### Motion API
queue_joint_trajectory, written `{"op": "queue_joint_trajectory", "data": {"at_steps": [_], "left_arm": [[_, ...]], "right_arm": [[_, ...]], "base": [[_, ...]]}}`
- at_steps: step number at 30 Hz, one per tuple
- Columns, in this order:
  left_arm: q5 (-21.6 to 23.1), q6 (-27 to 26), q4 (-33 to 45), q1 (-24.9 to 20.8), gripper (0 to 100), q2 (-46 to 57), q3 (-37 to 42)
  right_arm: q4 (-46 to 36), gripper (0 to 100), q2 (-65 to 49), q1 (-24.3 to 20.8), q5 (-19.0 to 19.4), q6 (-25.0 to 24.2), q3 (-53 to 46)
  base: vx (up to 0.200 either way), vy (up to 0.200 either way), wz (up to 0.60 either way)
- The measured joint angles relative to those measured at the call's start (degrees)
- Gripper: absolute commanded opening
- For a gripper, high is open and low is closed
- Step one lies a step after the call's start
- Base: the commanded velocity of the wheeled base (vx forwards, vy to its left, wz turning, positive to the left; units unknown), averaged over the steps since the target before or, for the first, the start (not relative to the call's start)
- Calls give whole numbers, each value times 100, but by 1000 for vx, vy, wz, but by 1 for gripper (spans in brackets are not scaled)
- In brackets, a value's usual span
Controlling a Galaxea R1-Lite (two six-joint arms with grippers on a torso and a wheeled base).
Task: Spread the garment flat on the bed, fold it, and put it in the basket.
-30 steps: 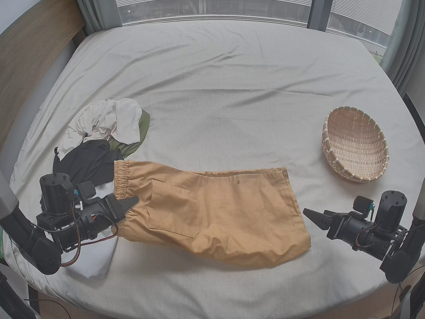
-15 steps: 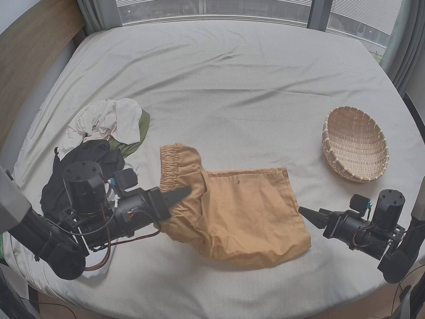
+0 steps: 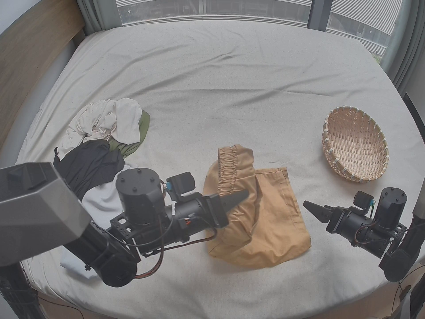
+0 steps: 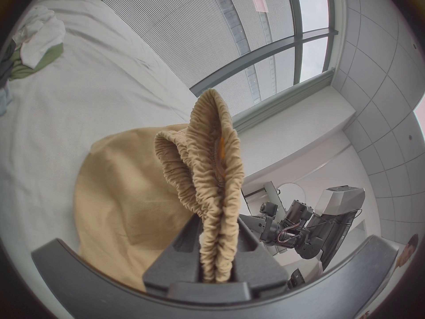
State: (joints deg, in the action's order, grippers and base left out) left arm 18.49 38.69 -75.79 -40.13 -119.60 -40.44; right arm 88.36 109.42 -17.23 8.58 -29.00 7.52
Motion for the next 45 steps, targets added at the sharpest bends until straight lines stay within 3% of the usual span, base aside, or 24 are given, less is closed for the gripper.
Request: {"op": "queue_joint_trajectory", "data": {"at_steps": [16,17,26,34,45], "left_arm": [[239,63,11,-208,0,-877,-730],[236,68,104,-215,100,-920,-820],[193,74,318,-228,100,-1130,-1122],[-210,-21,466,-154,100,-1097,-1074],[-273,-350,-63,194,100,-512,594]], "right_arm": [[-4,100,11,102,-13,0,0],[-4,100,11,113,-11,0,0],[-11,100,52,204,0,10,-56],[-15,100,238,207,1,-1,-323],[-17,100,717,141,15,-310,-584]], "base": [[0,0,0],[0,0,0],[0,0,0],[0,0,0],[0,0,0]]}}
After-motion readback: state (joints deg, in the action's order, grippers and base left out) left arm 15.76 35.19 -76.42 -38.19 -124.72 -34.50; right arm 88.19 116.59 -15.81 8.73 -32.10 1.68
